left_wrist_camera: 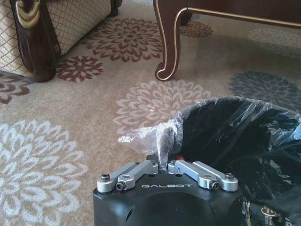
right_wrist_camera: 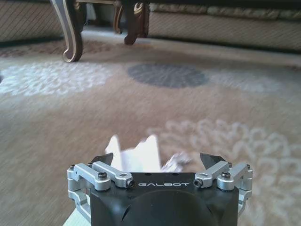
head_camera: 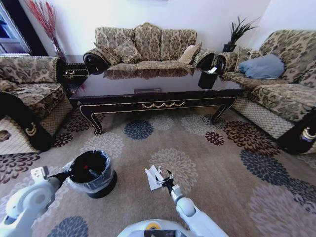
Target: Move to the front of the table and pick up the trash from the floor, then place it into the trash bin.
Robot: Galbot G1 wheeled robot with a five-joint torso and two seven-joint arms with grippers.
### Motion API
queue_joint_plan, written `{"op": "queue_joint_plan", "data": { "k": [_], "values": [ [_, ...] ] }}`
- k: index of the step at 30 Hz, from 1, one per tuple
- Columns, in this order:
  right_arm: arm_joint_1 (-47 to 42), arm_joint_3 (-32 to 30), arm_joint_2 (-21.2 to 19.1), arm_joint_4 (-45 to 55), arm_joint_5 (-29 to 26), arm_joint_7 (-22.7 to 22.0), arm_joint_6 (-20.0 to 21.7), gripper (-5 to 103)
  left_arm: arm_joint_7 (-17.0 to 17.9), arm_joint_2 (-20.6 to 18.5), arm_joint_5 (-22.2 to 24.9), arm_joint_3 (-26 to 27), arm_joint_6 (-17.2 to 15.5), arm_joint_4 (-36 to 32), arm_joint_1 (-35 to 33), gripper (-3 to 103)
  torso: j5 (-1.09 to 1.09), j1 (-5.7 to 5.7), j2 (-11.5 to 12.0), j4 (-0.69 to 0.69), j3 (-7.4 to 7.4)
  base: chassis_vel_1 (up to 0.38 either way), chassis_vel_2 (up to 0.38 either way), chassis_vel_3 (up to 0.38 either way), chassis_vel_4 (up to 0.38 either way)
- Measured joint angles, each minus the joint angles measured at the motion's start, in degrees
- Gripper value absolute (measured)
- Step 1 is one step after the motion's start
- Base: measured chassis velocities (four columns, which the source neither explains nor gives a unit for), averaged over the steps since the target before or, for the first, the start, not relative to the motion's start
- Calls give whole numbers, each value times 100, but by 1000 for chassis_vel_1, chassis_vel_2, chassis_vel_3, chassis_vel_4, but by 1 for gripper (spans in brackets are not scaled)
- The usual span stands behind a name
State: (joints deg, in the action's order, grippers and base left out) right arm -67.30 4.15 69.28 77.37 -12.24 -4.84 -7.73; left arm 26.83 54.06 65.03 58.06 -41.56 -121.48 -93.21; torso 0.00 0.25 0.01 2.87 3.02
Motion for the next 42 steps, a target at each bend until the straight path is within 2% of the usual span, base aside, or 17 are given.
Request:
{"op": "queue_joint_plan", "data": {
  "k": [11,14,16,20,23,24,26,29,31,34,35,37,39,42],
  "values": [
    [439,532,-41,-755,-319,164,47,100,38,19,137,113,-20,-293,-109,4,1,0,0,-1,0,0,0,0,0],
    [562,668,-120,-901,-419,225,56,85,52,28,185,162,-23,-330,-135,4,0,0,0,-2,0,0,0,0,0],
    [581,698,-148,-925,-444,260,58,85,59,28,217,173,-24,-339,-134,4,0,0,0,-1,0,0,0,0,0],
    [600,786,-208,-999,-399,391,8,63,90,-30,320,213,-39,-359,-83,4,1,0,0,1,0,0,0,0,0],
    [642,846,-240,-1087,-348,451,-53,63,113,-61,360,244,-49,-377,-64,4,1,0,0,0,0,0,0,0,0],
    [664,876,-261,-1126,-305,483,-86,52,118,-67,383,258,-52,-389,-62,4,1,0,0,-1,0,0,0,0,0],
    [674,894,-296,-1129,-294,491,-99,41,121,-64,404,272,-55,-407,-65,4,2,0,0,-2,0,0,0,0,0],
    [671,881,-338,-1086,-315,459,-96,36,121,-48,405,280,-56,-408,-84,4,2,0,0,-2,0,0,0,0,0],
    [646,837,-459,-988,-348,391,-75,25,119,-27,396,257,-58,-398,-91,4,0,0,0,-1,0,0,0,0,0],
    [620,804,-517,-914,-367,357,-58,19,118,-25,389,218,-59,-385,-61,4,0,-1,0,0,0,0,0,0,0],
    [582,748,-595,-814,-384,324,-41,8,123,-26,384,151,-59,-376,4,4,2,0,0,-1,0,0,0,0,0],
    [552,702,-659,-740,-401,309,-31,8,131,-36,376,104,-59,-376,43,4,1,0,0,0,0,0,0,0,0],
    [476,596,-789,-550,-427,294,-20,2,136,-51,318,-15,-59,-379,108,4,2,0,0,1,0,0,0,0,0],
    [307,371,-959,-187,-468,284,-12,0,156,-54,223,-246,-59,-412,210,4,1,0,0,-1,0,0,0,0,0]
  ]
}}
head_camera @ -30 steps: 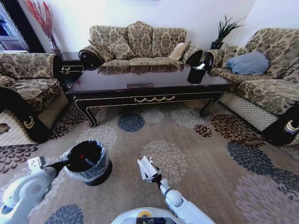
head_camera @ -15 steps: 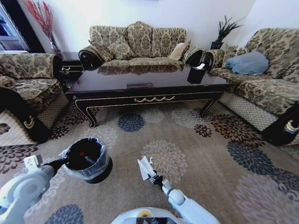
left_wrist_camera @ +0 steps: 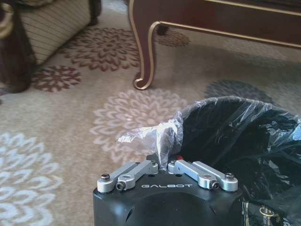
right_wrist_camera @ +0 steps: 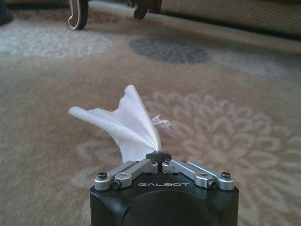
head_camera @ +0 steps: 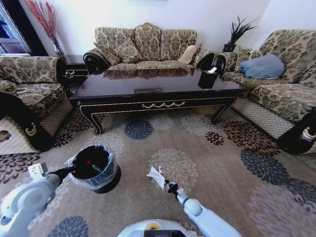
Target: Move to the front of the table and pick up the trash from the floor, then place it into the trash bin.
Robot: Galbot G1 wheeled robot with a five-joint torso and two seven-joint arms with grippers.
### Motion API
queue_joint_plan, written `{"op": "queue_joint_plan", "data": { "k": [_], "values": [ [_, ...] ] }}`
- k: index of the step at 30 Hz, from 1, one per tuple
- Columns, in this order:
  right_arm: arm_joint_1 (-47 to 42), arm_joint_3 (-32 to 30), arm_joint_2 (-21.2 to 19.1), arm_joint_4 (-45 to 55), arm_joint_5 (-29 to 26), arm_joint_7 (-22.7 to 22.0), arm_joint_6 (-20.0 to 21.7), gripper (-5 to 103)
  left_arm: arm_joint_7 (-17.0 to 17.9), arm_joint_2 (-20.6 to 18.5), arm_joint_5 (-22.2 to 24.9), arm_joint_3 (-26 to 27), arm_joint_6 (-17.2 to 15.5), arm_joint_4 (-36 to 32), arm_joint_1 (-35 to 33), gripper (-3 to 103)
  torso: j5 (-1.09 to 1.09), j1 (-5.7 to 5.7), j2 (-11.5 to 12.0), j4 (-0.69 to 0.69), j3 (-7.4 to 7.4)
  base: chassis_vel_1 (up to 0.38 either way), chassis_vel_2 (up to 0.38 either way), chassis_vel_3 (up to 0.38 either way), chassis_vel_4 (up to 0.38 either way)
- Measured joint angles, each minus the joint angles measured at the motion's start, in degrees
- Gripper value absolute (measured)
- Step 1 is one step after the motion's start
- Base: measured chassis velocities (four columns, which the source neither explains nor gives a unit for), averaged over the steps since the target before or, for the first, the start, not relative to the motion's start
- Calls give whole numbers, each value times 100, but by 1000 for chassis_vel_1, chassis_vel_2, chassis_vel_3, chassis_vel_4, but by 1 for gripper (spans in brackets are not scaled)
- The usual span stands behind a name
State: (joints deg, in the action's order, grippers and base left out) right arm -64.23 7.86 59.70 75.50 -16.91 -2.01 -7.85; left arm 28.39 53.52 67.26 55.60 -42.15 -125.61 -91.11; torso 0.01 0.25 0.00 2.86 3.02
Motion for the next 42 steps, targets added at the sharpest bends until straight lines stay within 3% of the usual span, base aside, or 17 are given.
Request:
{"op": "queue_joint_plan", "data": {
  "k": [11,19,23,25,32,40,42],
  "values": [
    [-980,-1225,-420,1179,-92,-56,1,0,259,-206,-227,-1009,-1,-126,612,4,2,-1,0,1,0,0,0,0,0],
    [-2180,-2383,-705,3189,78,-71,-47,0,453,-376,-458,-2224,-1,-151,1092,4,-1,-1,0,1,0,0,0,0,0],
    [-2477,-2558,-846,3832,158,-98,-67,0,641,-307,-442,-2548,-1,-418,1080,4,1,-1,-1,6,0,0,0,0,0],
    [-2462,-2521,-1004,4189,119,-117,-59,0,637,-234,-517,-2582,-1,-583,914,4,-1,-1,-1,-1,0,0,0,0,0],
    [-2424,-2434,-1252,5015,-10,-186,107,0,708,-274,-535,-2795,0,-568,979,4,1,-1,-1,0,0,0,0,0,0],
    [-2577,-2484,-1531,5691,-161,-190,195,0,871,-162,-769,-3999,1,-237,1875,4,0,0,0,0,0,0,0,0,0],
    [-2586,-2486,-1531,5692,-153,-194,182,0,891,-142,-768,-4099,1,-237,1951,4,0,0,-1,0,0,0,0,0,0]
  ]
}}
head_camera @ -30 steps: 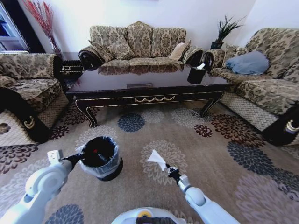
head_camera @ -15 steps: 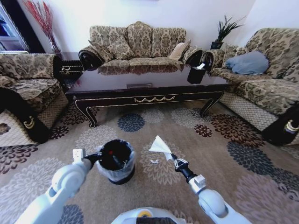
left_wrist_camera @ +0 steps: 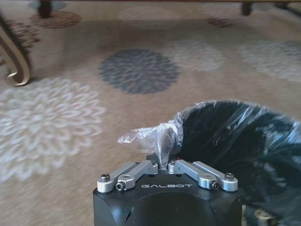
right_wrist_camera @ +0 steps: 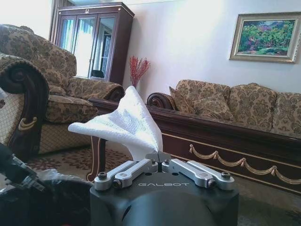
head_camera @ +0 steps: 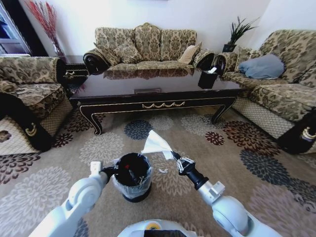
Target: Move to the front of the table and pick up the trash from the floor, then place it into the trash bin.
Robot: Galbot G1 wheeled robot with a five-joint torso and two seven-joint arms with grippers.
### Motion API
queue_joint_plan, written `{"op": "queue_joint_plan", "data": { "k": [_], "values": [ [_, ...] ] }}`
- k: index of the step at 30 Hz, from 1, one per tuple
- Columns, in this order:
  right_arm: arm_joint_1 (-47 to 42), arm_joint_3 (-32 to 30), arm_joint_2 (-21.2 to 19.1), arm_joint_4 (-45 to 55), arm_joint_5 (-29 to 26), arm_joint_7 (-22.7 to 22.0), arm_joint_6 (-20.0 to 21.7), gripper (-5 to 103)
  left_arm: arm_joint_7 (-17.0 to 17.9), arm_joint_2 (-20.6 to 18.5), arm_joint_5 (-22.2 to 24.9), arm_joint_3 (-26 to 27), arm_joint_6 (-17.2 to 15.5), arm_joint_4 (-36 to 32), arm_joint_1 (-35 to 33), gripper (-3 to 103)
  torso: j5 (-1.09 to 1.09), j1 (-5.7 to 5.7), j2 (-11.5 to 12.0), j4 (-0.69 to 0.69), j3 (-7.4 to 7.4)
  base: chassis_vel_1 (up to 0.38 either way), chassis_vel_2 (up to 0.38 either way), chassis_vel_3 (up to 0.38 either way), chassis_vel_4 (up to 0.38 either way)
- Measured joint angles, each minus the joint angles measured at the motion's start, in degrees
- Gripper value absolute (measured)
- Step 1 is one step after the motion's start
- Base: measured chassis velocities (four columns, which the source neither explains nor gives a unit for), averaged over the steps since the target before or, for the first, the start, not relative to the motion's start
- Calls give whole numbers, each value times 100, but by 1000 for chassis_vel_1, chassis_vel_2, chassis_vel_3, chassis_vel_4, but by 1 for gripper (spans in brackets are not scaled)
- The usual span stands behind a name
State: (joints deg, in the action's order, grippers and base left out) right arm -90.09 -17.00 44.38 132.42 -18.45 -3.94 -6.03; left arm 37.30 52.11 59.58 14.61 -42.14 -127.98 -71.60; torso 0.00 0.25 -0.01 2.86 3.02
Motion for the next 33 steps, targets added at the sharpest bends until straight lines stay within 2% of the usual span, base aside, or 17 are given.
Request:
{"op": "queue_joint_plan", "data": {
  "k": [2,8,13,17,18,21,22,23,26,29,31,33],
  "values": [
    [-63,-18,0,-1,48,9,-65,0,9,52,9,-377,4,-7,278,4,-1,0,0,4,0,0,0,0,0],
    [-58,150,-79,-147,198,96,-180,0,45,55,21,-795,5,101,632,4,1,0,0,-2,0,0,0,0,0],
    [-161,345,-184,-257,538,266,-289,0,31,155,19,-1009,10,27,754,4,0,0,0,2,0,0,0,0,0],
    [-193,388,-196,-248,572,314,-289,0,12,156,26,-1006,11,16,741,4,0,0,0,3,-1,0,0,0,0],
    [-181,409,-253,-271,588,318,-289,-3,7,134,26,-978,11,-7,692,4,0,0,0,0,0,0,0,0,0],
    [-188,411,-315,-282,603,329,-289,7,6,127,33,-942,9,-47,637,4,0,0,0,-2,0,0,0,0,0],
    [-196,412,-330,-283,605,334,-289,7,5,127,36,-932,10,-59,619,4,0,0,0,-2,0,0,0,0,0],
    [-216,420,-349,-282,609,342,-289,18,-1,128,42,-910,10,-91,576,4,-1,0,0,0,0,0,0,0,0],
    [-218,435,-349,-293,619,351,-289,24,-10,122,54,-887,12,-117,527,4,-1,0,0,2,-1,0,0,0,0],
    [-229,439,-318,-336,622,361,-289,39,7,80,193,-773,18,-163,407,4,0,0,0,0,0,0,0,0,0],
    [-246,433,-302,-347,622,364,-292,39,1,57,209,-729,20,-167,377,4,0,0,0,0,0,0,0,0,0],
    [-256,425,-284,-364,632,365,-310,50,-9,37,221,-667,27,-170,357,4,-1,0,0,0,0,0,0,0,0]
  ]
}}
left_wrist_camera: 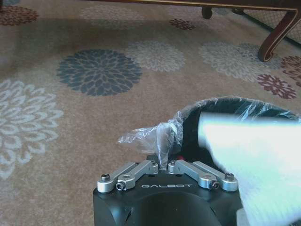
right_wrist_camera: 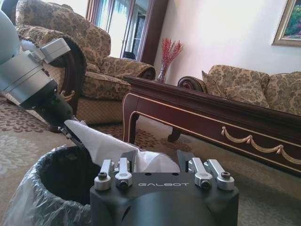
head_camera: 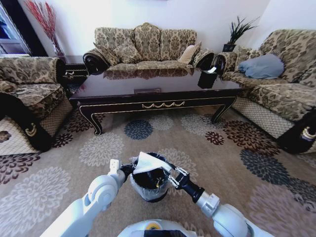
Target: Move to the front of the table and pick up the trash from the floor, then place it into the trash bin.
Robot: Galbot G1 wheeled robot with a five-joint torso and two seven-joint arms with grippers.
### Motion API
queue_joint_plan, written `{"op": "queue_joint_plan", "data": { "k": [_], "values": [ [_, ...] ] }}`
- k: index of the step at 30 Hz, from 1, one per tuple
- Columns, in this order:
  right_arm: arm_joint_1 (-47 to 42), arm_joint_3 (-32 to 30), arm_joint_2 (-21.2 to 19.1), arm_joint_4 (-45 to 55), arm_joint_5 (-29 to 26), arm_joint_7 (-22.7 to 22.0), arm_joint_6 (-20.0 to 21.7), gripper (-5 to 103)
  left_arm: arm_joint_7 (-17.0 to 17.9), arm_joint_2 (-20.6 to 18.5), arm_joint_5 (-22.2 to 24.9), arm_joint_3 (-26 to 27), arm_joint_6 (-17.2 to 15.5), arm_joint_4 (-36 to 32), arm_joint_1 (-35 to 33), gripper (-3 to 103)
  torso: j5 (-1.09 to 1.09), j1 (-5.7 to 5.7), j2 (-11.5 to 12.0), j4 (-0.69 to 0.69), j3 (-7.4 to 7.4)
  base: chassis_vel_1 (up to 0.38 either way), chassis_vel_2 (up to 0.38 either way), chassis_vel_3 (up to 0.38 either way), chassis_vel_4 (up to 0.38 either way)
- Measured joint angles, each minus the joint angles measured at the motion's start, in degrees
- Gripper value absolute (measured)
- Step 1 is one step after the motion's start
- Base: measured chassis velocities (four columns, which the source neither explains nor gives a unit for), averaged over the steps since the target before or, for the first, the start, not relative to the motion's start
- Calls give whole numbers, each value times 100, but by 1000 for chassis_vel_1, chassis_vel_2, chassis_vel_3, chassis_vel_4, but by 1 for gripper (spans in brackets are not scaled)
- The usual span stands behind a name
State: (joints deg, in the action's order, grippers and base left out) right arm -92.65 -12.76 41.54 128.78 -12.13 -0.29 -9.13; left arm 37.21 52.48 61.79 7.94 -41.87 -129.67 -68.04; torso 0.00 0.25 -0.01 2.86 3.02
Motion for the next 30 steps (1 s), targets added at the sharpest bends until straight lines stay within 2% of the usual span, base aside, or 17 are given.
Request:
{"op": "queue_joint_plan", "data": {
  "k": [2,4,7,8,11,13,16,22,25,29,30],
  "values": [
    [6,-3,15,-18,46,31,-45,61,0,-2,10,82,5,0,6,4,1,0,0,0,0,0,0,0,0],
    [13,-5,18,-17,50,60,-59,61,-2,3,20,113,9,11,16,4,1,0,1,0,0,0,0,0,0],
    [5,-12,40,4,50,101,-78,78,-11,27,33,199,27,71,30,4,0,0,0,1,0,0,0,0,0],
    [5,-12,40,4,50,101,-78,78,-11,27,33,199,27,71,30,4,0,0,0,1,0,0,0,0,0],
    [-48,-53,114,-1,50,105,-119,94,-25,30,35,318,29,77,-20,4,0,0,0,0,0,0,0,0,0],
    [-55,-59,129,-2,49,105,-128,94,-29,30,38,345,29,78,-32,4,0,0,0,1,0,0,0,0,0],
    [-62,-88,206,74,25,159,-175,100,-48,29,42,494,57,119,-90,4,0,0,0,0,0,0,0,0,0],
    [40,-42,224,117,84,169,-90,100,-37,126,-18,320,59,120,-56,4,0,0,0,0,0,0,0,0,0],
    [-69,-64,218,263,-418,123,41,100,-43,168,-89,247,72,131,-66,4,0,0,0,3,0,0,0,0,0],
    [-63,-171,272,169,-237,49,-60,100,-122,139,-114,427,135,194,-149,4,-1,0,0,0,0,0,0,0,0],
    [-75,-206,378,95,-276,-85,-113,100,-151,101,-105,684,189,244,-224,4,0,0,1,-1,0,0,0,0,0]
  ]
}}
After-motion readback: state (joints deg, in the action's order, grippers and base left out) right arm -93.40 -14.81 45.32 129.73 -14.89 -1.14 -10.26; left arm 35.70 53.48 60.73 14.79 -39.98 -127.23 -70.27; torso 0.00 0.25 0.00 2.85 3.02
